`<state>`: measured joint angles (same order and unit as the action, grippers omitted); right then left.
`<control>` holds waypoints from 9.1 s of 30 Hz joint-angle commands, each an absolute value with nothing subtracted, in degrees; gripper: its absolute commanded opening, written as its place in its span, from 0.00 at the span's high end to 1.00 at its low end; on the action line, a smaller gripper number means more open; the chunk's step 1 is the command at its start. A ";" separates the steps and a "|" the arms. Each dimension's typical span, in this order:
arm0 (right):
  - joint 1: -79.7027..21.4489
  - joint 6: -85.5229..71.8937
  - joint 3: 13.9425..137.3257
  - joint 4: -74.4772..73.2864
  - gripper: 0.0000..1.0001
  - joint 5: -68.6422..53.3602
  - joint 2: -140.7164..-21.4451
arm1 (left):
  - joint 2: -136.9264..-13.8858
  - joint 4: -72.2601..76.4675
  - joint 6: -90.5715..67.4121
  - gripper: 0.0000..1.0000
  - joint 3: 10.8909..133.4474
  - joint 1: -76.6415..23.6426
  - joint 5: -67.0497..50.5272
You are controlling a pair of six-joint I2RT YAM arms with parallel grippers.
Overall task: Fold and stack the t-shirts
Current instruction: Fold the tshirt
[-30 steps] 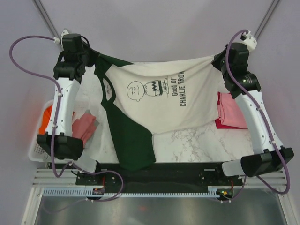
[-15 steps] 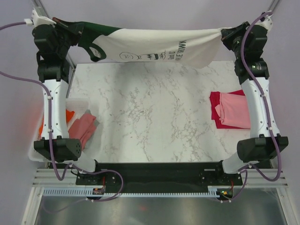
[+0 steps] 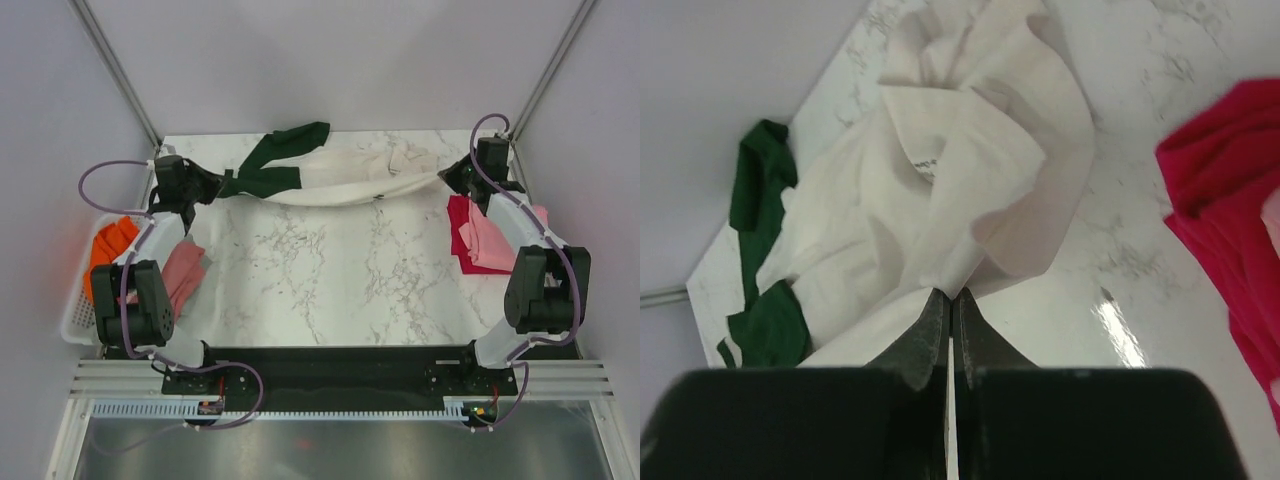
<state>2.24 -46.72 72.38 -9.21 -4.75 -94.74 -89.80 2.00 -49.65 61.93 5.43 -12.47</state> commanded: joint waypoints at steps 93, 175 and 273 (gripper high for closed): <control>-4.75 -29.61 98.79 -18.81 0.78 1.75 -127.97 | -143.16 -20.39 -44.90 0.20 126.20 -7.73 -15.29; -4.31 -32.52 98.00 -5.01 0.99 -1.76 -130.34 | -139.57 -19.07 -28.21 0.25 121.29 -5.89 -7.12; 4.57 -37.00 108.72 -3.16 0.95 -16.09 -135.09 | -127.26 0.35 -43.51 0.98 119.71 3.95 -18.37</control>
<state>3.70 -35.38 109.10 -7.66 -15.92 -138.50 -126.78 -1.23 -42.06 117.89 3.07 -19.42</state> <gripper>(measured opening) 0.052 0.025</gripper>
